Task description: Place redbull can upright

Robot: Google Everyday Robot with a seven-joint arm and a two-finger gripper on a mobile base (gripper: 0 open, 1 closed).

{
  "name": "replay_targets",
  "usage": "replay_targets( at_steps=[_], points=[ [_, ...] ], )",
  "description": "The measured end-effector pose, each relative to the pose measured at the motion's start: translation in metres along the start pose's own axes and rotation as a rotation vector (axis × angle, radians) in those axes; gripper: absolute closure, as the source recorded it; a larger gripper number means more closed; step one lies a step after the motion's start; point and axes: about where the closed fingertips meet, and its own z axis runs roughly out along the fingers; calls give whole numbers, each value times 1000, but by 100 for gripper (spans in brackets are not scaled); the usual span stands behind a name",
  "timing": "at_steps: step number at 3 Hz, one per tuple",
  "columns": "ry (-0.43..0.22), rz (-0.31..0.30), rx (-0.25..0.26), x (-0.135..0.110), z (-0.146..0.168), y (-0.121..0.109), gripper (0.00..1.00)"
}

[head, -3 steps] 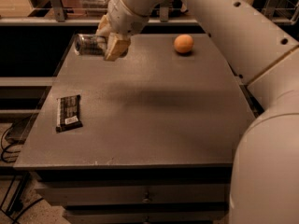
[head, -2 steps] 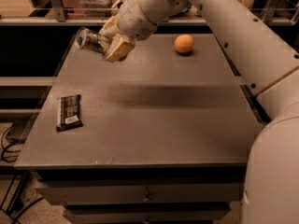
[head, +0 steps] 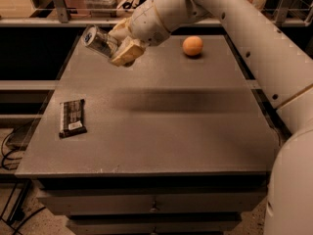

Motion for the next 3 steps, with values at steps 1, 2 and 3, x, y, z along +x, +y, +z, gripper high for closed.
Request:
replay_targets(
  at_steps=[1, 2, 3],
  points=[
    [-40, 54, 35, 10, 0, 4, 100],
    [-133, 148, 90, 26, 1, 15, 100],
    [-200, 228, 136, 39, -2, 26, 100]
  ],
)
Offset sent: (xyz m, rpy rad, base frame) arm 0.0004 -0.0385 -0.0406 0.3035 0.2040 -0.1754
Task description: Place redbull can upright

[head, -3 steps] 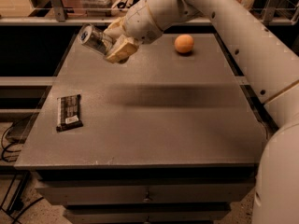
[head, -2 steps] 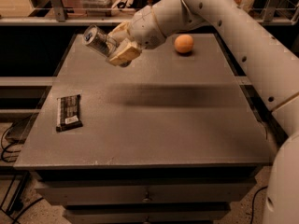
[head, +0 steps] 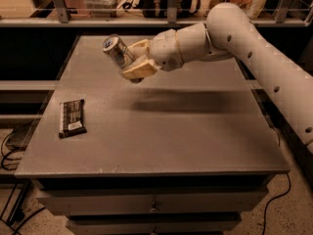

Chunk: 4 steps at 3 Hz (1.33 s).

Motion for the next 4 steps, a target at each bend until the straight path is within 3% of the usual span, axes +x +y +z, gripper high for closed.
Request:
replay_targets(
  at_steps=[1, 2, 3, 4],
  points=[
    [-78, 78, 48, 18, -6, 7, 100],
    [-126, 129, 77, 32, -10, 11, 82],
    [-147, 175, 92, 45, -13, 15, 58],
    [-160, 182, 104, 59, -13, 20, 35]
  ],
)
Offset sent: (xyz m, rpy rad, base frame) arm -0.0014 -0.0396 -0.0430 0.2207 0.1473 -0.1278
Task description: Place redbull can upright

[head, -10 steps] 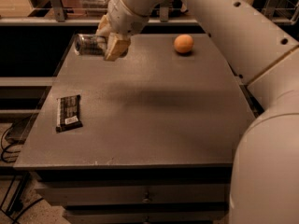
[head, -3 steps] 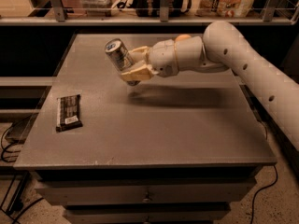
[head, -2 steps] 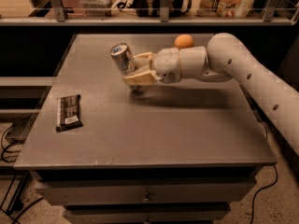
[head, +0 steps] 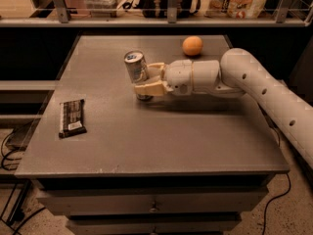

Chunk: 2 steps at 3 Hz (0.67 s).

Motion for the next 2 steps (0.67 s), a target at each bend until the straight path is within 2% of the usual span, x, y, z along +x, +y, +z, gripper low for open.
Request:
replay_targets(
  at_steps=[1, 2],
  points=[
    [-1, 1, 2, 3, 0, 0, 12],
    [-3, -3, 16, 7, -4, 2, 0]
  ],
)
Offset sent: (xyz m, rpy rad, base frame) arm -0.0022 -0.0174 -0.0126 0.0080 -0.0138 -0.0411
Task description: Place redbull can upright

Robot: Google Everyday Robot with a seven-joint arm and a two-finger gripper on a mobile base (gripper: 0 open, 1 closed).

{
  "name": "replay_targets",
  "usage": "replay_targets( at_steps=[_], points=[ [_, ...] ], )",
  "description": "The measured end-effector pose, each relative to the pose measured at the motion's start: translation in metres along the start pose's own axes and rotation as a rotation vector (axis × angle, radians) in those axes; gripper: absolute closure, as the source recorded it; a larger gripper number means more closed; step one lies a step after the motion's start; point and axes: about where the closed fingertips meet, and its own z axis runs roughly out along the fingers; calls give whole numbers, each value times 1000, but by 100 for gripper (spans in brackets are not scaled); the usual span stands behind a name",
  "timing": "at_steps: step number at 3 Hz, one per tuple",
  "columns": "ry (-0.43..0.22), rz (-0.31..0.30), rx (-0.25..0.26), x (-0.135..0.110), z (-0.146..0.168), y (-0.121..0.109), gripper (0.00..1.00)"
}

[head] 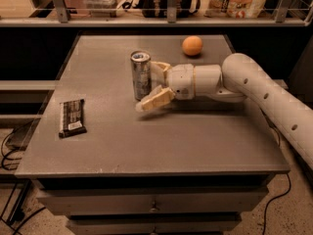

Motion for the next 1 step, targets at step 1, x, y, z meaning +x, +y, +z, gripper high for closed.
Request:
replay_targets(
  at_steps=[1],
  points=[
    [6, -31, 9, -10, -2, 0, 0]
  ],
)
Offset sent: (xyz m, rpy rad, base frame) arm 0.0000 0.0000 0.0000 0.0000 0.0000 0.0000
